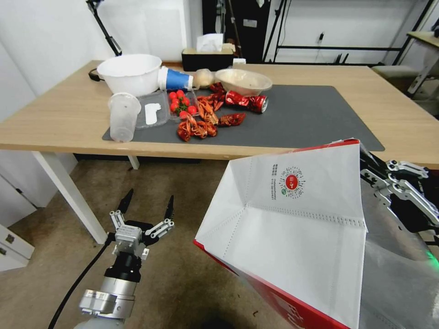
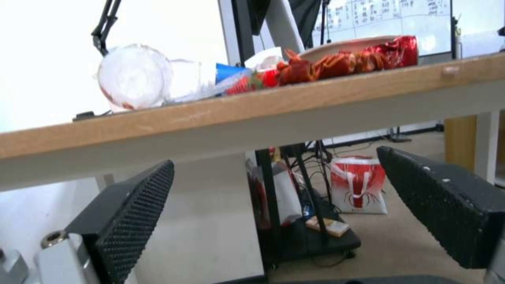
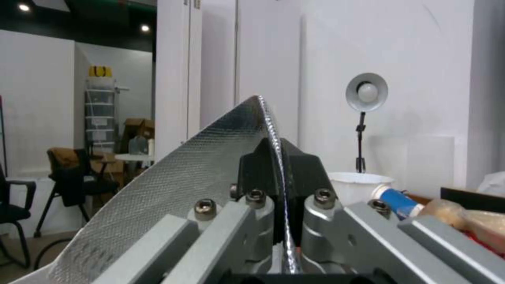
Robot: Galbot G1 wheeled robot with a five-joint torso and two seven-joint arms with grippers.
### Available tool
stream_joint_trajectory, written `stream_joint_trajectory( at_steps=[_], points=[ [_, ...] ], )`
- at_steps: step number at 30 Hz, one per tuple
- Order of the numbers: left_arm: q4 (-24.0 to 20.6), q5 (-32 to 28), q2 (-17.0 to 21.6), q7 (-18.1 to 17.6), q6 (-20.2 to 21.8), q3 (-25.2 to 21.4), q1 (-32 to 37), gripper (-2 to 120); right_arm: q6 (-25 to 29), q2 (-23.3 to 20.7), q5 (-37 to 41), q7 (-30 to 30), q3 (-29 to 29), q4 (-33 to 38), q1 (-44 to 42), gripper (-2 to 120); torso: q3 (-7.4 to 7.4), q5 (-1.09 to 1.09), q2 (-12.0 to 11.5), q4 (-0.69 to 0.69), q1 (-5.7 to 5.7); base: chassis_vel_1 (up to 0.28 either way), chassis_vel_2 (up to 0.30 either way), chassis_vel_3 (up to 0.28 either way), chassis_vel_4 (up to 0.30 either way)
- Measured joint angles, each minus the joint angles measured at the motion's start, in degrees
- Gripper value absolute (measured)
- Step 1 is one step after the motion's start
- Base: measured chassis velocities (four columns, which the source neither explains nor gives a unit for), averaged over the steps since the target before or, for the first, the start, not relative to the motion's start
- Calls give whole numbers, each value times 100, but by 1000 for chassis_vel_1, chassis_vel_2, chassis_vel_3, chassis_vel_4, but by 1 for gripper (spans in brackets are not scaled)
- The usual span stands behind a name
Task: Pick up the food delivery bag from the floor and place it on the table.
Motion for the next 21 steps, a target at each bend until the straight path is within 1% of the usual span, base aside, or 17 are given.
stream_joint_trajectory(
  at_steps=[9, 14, 21],
  points=[
    [-6, 18, 3, 18, -2, 16, 4, 97, 0, 58, 6, 2, 22, 22, -2, 0, 139, 0, 229, -1, 90, 0, 0, 0, 0],
    [-6, 24, 2, 20, -2, 23, 3, 97, 1, 60, 6, 2, 35, 24, -5, 0, 190, 0, 306, 0, 118, 0, 0, 0, 0],
    [-16, 33, -2, 22, -5, 28, 6, 97, 1, 63, 23, 6, 85, 41, -3, 0, 312, 0, 503, 0, 191, 0, 0, 0, 0]
  ],
)
